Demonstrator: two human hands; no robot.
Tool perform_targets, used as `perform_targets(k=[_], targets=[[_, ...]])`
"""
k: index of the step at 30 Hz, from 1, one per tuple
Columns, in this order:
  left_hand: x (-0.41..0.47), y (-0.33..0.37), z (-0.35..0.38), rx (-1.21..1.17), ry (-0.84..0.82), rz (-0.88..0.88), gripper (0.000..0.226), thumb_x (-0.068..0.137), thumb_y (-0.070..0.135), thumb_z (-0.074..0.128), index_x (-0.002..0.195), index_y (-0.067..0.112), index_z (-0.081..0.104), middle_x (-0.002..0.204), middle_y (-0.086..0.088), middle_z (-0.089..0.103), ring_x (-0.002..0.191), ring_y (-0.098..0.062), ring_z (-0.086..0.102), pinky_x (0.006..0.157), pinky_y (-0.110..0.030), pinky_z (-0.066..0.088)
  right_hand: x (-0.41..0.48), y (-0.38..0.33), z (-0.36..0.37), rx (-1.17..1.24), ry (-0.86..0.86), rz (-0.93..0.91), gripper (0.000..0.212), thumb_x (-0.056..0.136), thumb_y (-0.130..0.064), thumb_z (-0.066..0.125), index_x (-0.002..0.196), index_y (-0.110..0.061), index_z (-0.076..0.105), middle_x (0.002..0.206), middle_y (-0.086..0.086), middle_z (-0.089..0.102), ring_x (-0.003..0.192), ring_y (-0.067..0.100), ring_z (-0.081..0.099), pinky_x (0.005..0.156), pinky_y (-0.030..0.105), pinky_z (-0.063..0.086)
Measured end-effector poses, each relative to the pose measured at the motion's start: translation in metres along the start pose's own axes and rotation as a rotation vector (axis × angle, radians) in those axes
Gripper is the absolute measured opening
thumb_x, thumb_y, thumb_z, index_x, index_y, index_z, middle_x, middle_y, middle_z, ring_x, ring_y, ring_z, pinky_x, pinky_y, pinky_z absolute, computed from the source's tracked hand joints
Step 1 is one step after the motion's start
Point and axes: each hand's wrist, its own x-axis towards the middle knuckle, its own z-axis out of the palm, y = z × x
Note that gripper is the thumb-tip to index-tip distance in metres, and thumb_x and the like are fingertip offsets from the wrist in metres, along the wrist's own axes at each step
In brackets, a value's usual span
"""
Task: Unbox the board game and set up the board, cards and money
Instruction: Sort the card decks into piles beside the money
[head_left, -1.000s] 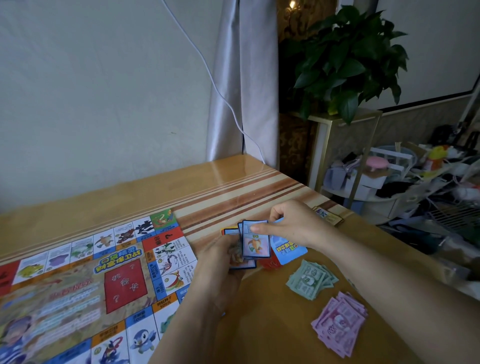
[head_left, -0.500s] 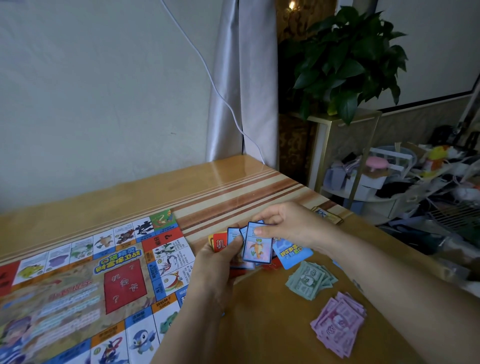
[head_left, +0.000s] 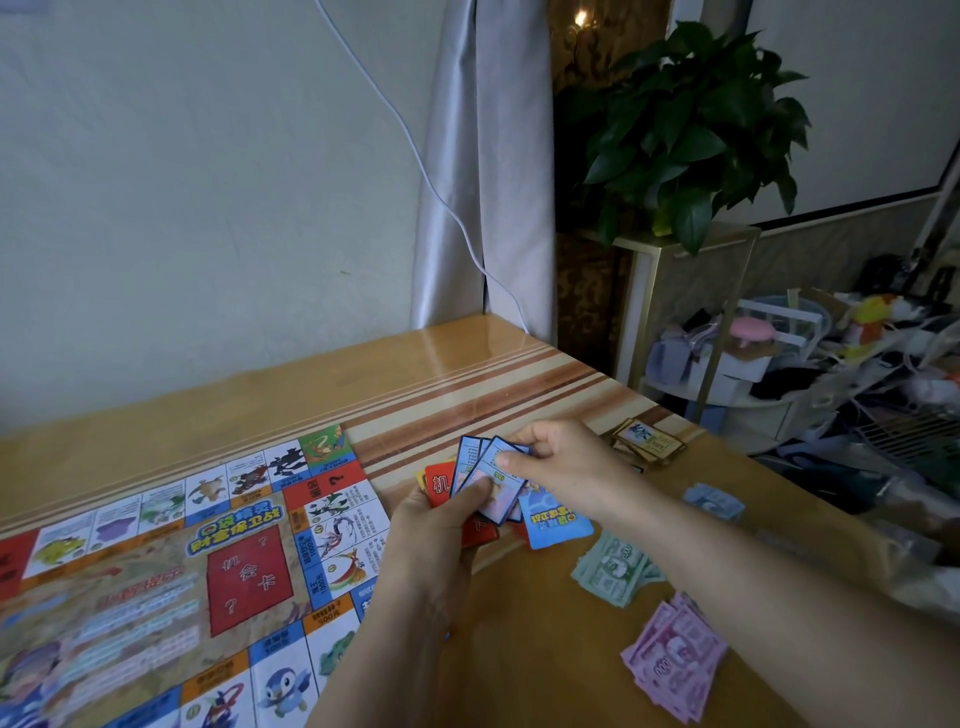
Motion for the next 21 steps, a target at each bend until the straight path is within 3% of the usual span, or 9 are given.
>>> perform_targets(k=[3,8,10,13,14,16,21], targets=[[0.002,-0.001,-0.001,-0.005,0.08,0.025,0.009,0.086,-0.004,0.06,0.086,0.005,0.058,0.065,-0.004,0.071,0.058,-0.013,0.068,0.047,-0.02,0.051,0.0,0.0,-0.005,-0.047,0.038,-0.05,0.017,0.089,-0.031,0.065,0.099,-0.018,0.064,0.092,-0.002,0.068,0.083,0.008,0.064,0.069,0.016,0.049],[0.004,0.001,-0.007,-0.044,0.142,-0.006,0.005,0.086,-0.003,0.061,0.09,0.0,0.06,0.072,-0.01,0.069,0.056,-0.014,0.068,0.046,-0.02,0.051,0.004,-0.006,-0.028,0.065,0.276,-0.144,0.014,0.085,-0.026,0.07,0.075,-0.018,0.063,0.066,-0.009,0.061,0.059,-0.004,0.056,0.06,0.014,0.044],[0.0,0.001,-0.003,-0.039,0.119,-0.033,0.005,0.086,-0.004,0.06,0.089,0.0,0.059,0.067,-0.008,0.07,0.052,-0.012,0.067,0.043,-0.018,0.05,0.0,-0.016,-0.023,0.08,0.552,-0.361,0.018,0.082,-0.026,0.072,0.069,-0.021,0.06,0.065,-0.012,0.059,0.059,-0.002,0.056,0.057,0.011,0.04],[-0.007,0.002,0.006,-0.063,0.053,-0.08,0.007,0.086,-0.007,0.057,0.086,0.0,0.059,0.06,-0.006,0.07,0.049,-0.012,0.066,0.041,-0.017,0.048,-0.003,-0.025,-0.015,-0.352,0.863,-0.964,0.025,0.081,-0.03,0.072,0.065,-0.012,0.064,0.065,-0.008,0.058,0.066,0.011,0.051,0.064,0.021,0.041],[-0.008,0.002,0.008,-0.085,0.041,-0.101,0.008,0.086,-0.008,0.057,0.084,0.0,0.06,0.06,-0.007,0.07,0.049,-0.013,0.066,0.041,-0.018,0.049,-0.002,-0.023,-0.012,-0.5,0.87,-1.135,0.029,0.082,-0.031,0.072,0.063,-0.011,0.065,0.063,-0.006,0.06,0.068,0.015,0.048,0.065,0.026,0.04],[-0.01,0.005,0.01,-0.145,0.034,-0.148,0.007,0.085,-0.008,0.057,0.085,-0.001,0.059,0.061,-0.01,0.07,0.049,-0.015,0.067,0.042,-0.02,0.05,0.0,-0.017,-0.005,-0.658,0.802,-1.29,0.032,0.085,-0.031,0.071,0.061,-0.011,0.066,0.063,-0.005,0.062,0.07,0.016,0.046,0.068,0.03,0.037],[-0.009,0.01,0.004,-0.389,0.002,-0.24,0.006,0.086,-0.006,0.052,0.086,-0.008,0.058,0.061,-0.016,0.067,0.05,-0.018,0.066,0.046,-0.019,0.054,-0.003,0.003,0.01,-0.615,0.573,-1.208,0.036,0.083,-0.042,0.069,0.064,-0.011,0.067,0.063,-0.005,0.061,0.074,0.013,0.05,0.072,0.027,0.038]])
